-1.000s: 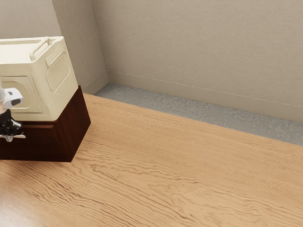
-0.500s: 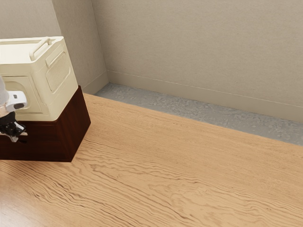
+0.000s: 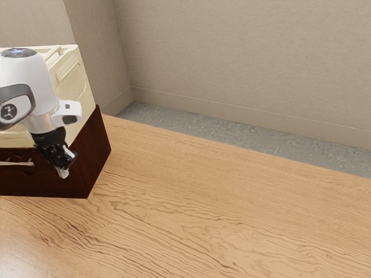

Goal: Push the drawer handle with one arm to close the drawer

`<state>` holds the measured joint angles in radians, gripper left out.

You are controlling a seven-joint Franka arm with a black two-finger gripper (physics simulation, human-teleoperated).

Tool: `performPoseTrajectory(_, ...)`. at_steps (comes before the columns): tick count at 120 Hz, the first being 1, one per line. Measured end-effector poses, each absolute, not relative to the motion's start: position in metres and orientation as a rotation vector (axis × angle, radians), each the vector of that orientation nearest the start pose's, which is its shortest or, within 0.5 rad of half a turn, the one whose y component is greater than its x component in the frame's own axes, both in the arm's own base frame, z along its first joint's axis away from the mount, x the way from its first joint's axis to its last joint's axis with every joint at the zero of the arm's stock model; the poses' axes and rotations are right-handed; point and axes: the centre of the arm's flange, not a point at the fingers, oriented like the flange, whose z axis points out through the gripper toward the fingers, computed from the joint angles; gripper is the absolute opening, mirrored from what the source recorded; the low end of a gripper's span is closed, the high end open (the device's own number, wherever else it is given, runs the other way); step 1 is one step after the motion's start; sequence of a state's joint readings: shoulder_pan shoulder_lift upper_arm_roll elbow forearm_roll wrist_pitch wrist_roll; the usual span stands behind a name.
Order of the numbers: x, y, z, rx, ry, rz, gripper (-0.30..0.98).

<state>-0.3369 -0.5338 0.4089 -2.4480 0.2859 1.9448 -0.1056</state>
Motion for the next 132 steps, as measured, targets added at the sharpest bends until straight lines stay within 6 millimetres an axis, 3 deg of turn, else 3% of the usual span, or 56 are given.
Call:
performPoseTrajectory(13,0.406,-0.003,0.498,-3.079,0.124,-0.042,-0.1)
performPoseTrajectory(23,0.42,-0.039,0.539,-3.069,0.206,-0.125,-0.1)
performPoseTrajectory(30,0.433,-0.056,0.562,-3.055,0.223,-0.158,-0.1)
performPoseTrajectory(41,0.456,-0.071,0.58,-3.034,0.207,-0.162,-0.1)
performPoseTrajectory(58,0.494,-0.075,0.601,-3.009,0.123,-0.138,-0.1)
performPoseTrajectory(71,0.522,-0.054,0.609,-2.994,0.028,-0.118,-0.1)
performPoseTrajectory(76,0.528,-0.047,0.606,-2.991,0.004,-0.095,-0.03)
performPoseTrajectory(102,0.531,-0.041,0.597,-2.987,0.004,-0.033,0.41)
performPoseTrajectory(132,0.529,-0.047,0.595,-2.984,-0.02,-0.019,0.6)
